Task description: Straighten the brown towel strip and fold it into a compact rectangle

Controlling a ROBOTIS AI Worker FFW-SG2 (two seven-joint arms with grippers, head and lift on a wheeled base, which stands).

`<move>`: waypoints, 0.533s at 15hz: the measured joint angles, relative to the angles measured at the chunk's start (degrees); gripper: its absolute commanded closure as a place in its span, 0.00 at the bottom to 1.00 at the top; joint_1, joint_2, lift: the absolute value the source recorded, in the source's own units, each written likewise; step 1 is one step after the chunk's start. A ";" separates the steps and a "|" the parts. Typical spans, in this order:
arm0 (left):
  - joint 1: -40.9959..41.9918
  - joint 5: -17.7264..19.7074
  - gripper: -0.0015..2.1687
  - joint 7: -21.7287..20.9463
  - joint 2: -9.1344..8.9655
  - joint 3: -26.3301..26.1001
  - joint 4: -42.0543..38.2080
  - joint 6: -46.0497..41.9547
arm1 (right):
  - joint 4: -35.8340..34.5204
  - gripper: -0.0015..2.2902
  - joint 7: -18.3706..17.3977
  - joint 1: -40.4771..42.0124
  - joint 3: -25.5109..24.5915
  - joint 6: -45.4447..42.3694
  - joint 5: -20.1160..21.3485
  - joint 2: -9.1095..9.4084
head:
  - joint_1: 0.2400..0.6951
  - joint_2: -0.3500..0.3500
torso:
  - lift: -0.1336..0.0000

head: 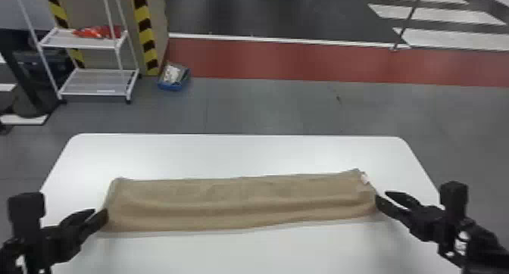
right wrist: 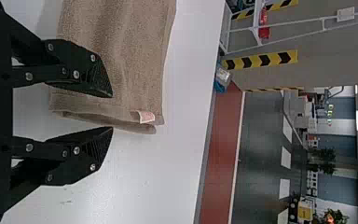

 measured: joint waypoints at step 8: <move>3.10 2.79 0.04 -1.33 0.32 4.69 -3.39 4.90 | -1.41 0.07 0.87 2.88 -1.61 -0.33 -0.96 -0.85 | 1.00 0.35 | 1.00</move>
